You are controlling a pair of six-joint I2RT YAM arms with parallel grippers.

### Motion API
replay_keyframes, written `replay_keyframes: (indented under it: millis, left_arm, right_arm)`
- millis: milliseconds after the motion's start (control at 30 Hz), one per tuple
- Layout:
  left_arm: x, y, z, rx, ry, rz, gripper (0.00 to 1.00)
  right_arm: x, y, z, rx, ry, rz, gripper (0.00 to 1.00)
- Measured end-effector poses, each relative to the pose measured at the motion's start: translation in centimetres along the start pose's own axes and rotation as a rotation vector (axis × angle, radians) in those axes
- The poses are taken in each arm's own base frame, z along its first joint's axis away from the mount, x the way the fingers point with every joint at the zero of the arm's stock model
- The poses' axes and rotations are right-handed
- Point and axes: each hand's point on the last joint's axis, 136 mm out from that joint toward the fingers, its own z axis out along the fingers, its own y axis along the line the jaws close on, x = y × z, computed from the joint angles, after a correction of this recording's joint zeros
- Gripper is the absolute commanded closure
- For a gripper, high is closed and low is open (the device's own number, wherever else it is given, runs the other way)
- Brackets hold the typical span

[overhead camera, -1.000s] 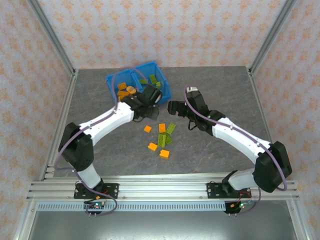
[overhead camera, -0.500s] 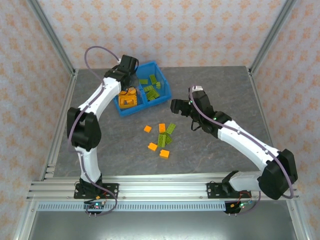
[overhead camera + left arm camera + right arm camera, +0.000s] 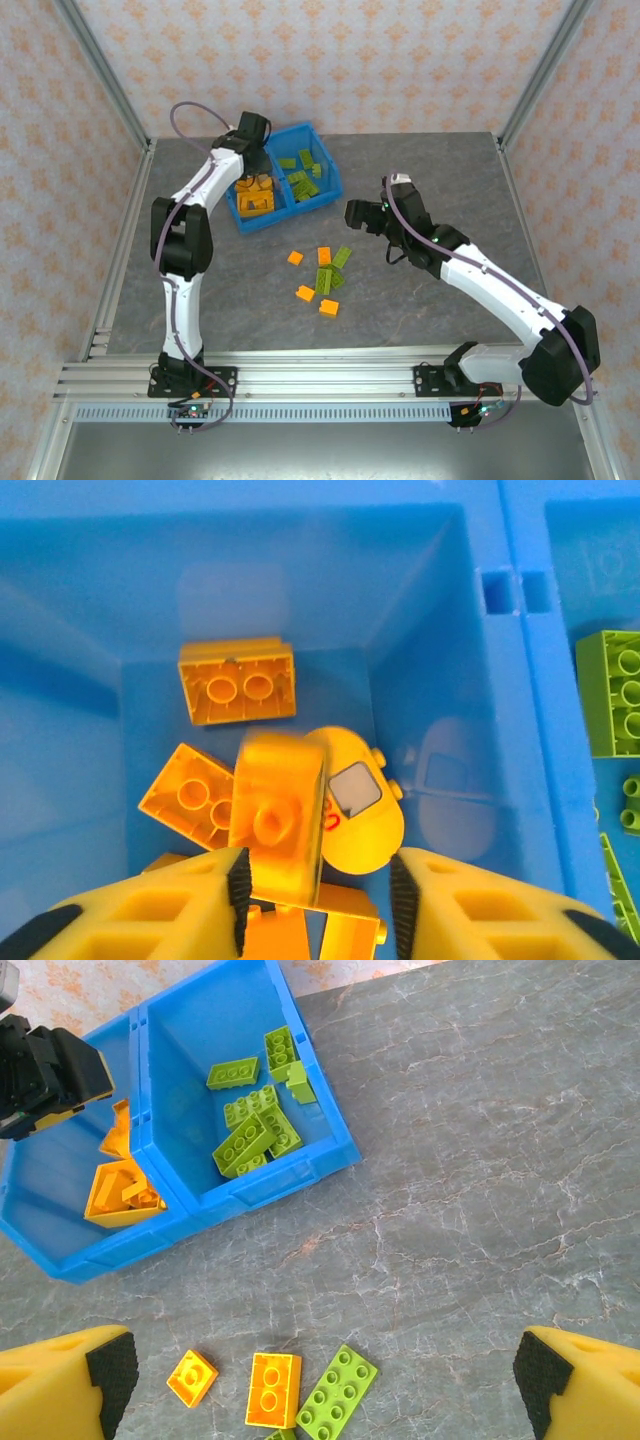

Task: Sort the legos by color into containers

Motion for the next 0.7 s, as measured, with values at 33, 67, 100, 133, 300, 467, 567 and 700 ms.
replay_keyframes:
  millis: [33,67,100,133,300,467,567,700]
  left_arm:
    - [0.3,0.1,-0.2,0.005,0.006,0.001,0.50]
    - [0.5,0.2,-0.7,0.013,0.010,0.002,0.50]
    - [0.5,0.2,-1.1,0.021,0.009,0.003,0.49]
    - [0.6,0.2,-1.8,0.035,0.006,0.001,0.47]
    - [0.2,0.1,-9.3,0.178,-0.059,-0.013,0.39]
    - [-0.1,-0.5,-19.2,0.361,-0.182,0.026,0.30]
    - [1.3,-0.8,-23.3,0.424,-0.219,0.102,0.21]
    - [4.5,0.3,-25.1,0.424,-0.185,0.199,0.09]
  right_arm:
    - [0.1,0.0,0.0,0.001,0.004,0.003,0.02]
    - [0.2,-0.1,0.0,0.002,0.009,0.006,0.02]
    - [0.3,-0.1,0.0,0.003,0.013,0.009,0.02]
    - [0.5,-0.1,0.0,0.002,0.021,0.015,0.03]
    - [2.0,0.5,0.2,-0.034,0.093,0.048,0.07]
    - [6.1,1.2,2.0,-0.031,0.257,0.046,0.12]
    - [9.1,2.1,3.3,-0.031,0.364,0.031,0.12]
    - [12.9,4.3,3.9,-0.064,0.466,0.020,0.15]
